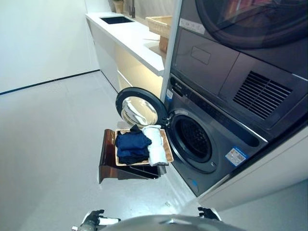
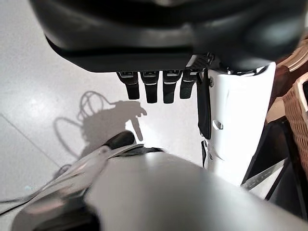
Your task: Pick up the clothes and place them into the washing machine
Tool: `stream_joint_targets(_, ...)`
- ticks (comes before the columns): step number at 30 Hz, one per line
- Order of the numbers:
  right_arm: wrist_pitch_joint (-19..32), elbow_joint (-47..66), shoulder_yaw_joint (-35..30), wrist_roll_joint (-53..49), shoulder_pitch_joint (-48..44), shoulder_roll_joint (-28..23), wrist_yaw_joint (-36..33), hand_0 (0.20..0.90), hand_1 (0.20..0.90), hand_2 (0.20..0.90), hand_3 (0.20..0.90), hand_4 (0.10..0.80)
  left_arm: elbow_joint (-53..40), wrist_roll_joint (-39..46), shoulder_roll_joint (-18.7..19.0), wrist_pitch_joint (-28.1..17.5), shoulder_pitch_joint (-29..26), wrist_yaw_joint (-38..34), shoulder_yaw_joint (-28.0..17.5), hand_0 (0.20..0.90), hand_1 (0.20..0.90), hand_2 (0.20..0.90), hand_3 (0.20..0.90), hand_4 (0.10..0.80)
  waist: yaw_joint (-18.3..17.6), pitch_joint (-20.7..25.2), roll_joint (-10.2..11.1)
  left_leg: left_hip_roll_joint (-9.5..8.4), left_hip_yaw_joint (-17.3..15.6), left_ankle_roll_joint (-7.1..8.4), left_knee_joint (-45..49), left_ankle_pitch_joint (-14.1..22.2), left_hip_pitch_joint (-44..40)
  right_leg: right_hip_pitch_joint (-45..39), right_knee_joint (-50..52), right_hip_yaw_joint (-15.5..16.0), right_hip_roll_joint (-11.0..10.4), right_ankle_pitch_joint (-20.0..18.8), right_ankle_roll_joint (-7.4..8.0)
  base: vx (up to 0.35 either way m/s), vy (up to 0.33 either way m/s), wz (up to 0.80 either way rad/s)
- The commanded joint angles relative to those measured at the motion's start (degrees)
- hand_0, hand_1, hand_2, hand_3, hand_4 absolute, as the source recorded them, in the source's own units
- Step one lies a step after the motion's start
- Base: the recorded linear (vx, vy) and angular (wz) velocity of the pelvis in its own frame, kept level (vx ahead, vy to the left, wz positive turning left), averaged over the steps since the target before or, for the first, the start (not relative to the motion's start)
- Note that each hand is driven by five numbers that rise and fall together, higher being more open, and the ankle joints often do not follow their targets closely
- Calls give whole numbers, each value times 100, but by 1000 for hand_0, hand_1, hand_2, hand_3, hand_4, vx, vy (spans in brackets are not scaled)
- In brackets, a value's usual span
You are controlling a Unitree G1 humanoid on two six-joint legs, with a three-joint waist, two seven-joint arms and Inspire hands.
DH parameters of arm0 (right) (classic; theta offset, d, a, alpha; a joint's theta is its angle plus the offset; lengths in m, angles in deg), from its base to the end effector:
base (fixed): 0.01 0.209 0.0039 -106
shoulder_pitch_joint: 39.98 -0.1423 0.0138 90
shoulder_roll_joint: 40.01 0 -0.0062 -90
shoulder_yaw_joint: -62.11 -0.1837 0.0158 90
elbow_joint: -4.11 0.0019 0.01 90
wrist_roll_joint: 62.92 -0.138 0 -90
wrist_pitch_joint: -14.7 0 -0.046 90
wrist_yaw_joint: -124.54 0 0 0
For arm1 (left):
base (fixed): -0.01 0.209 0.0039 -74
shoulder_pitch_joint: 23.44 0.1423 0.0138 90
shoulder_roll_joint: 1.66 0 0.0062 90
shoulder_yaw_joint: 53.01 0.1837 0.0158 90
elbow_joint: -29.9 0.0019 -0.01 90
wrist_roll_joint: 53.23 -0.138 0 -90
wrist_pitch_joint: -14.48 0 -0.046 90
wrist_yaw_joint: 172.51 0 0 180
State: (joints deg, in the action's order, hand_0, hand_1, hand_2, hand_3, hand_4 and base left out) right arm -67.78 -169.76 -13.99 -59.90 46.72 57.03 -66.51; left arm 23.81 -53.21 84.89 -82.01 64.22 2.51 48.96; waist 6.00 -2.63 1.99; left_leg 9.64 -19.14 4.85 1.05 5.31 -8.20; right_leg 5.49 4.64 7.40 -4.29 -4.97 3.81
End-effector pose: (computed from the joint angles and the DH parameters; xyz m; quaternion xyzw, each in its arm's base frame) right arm 0.0565 -0.1972 -0.1249 -0.2168 0.5772 -0.0082 0.7873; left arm 0.0497 0.2216 -0.1213 0.1797 0.6039 0.0195 0.7763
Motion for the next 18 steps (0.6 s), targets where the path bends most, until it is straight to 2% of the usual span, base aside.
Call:
stream_joint_targets(1,-46,-138,281,195,-462,-180,14,900,900,900,900,800,235,276,-169,-50,-589,-52,-109,900,900,900,900,800,185,-506,161,-327,1109,-204,1924,-868,1312,-841,-261,-194,379,454,-292,-30,-189,-28)
stream_joint_targets(2,-31,-94,243,170,-461,-224,-1,900,900,900,900,800,241,375,-175,-47,-608,-77,-162,900,900,900,900,800,185,-631,231,-374,1126,-209,2332,-1001,1695,-859,-265,-155,337,484,-331,11,-97,-1)
stream_joint_targets(3,-40,-82,241,178,-450,-262,12,900,900,900,900,800,242,456,-191,-43,-590,-61,-229,900,900,900,900,800,191,-644,241,-539,1145,-254,2194,-858,1945,-862,-245,-140,331,569,-304,75,8,36)
stream_joint_targets(4,-50,-121,242,201,-431,-290,16,900,900,900,900,800,264,494,-211,-57,-537,-49,-294,900,900,900,900,800,257,-630,239,-783,1227,-298,1908,-762,2201,-906,-269,-188,323,619,-271,186,110,49)
stream_joint_targets(5,-85,-201,222,246,-388,-303,45,900,900,900,900,800,295,524,-218,-62,-465,-4,-379,900,900,900,900,800,271,-530,213,-749,1183,-306,1398,-784,2199,-944,-314,-207,336,651,-209,141,90,24)
stream_joint_targets(6,-85,-201,223,246,-385,-303,45,900,900,900,900,800,294,524,-218,-62,-461,-4,-379,900,900,900,900,800,274,-537,222,-761,1174,-310,1366,-795,2170,-958,-318,-211,323,655,-204,280,183,-23)
stream_joint_targets(7,-124,-283,137,242,-255,-371,54,900,900,900,900,800,322,497,-274,-66,-342,-20,-383,900,900,900,900,800,349,-447,142,-597,914,-153,307,-1299,2374,-1226,-452,-204,386,753,-164,199,130,-36)
stream_joint_targets(10,-121,-348,75,192,-234,-416,34,900,900,900,900,800,350,489,-253,-67,-302,-18,-428,900,900,900,900,800,445,-405,160,-581,904,-151,-104,-1421,2413,-1382,-503,-275,368,881,-106,252,165,-22)
stream_joint_targets(12,-126,-379,-136,26,-168,-413,21,900,900,900,900,800,417,505,-195,-59,-232,7,-494,900,900,900,900,800,393,-232,170,-566,724,-212,-208,-1444,2151,-1583,-366,-248,294,1131,-57,319,220,-54)
stream_joint_targets(14,-144,-380,-149,8,-155,-368,32,900,900,900,900,800,435,518,-153,-56,-227,10,-533,900,900,900,900,800,400,-171,228,-604,664,-255,-242,-1398,2060,-1584,-248,-258,226,1176,-27,204,136,-37)
stream_joint_targets(16,-149,-322,-105,-18,-188,-247,81,900,900,900,900,800,410,507,-82,-45,-255,-1,-570,900,900,900,900,800,407,-32,284,-668,439,-323,-420,-1354,1810,-1599,-146,-235,118,1144,54,296,194,-34)
stream_joint_targets(18,-148,-294,-90,-22,-208,-221,99,900,900,900,900,800,402,489,-69,-42,-254,-8,-568,900,900,900,900,800,420,10,307,-706,397,-351,-494,-1322,1715,-1634,-180,-232,75,1119,97,168,104,-41)
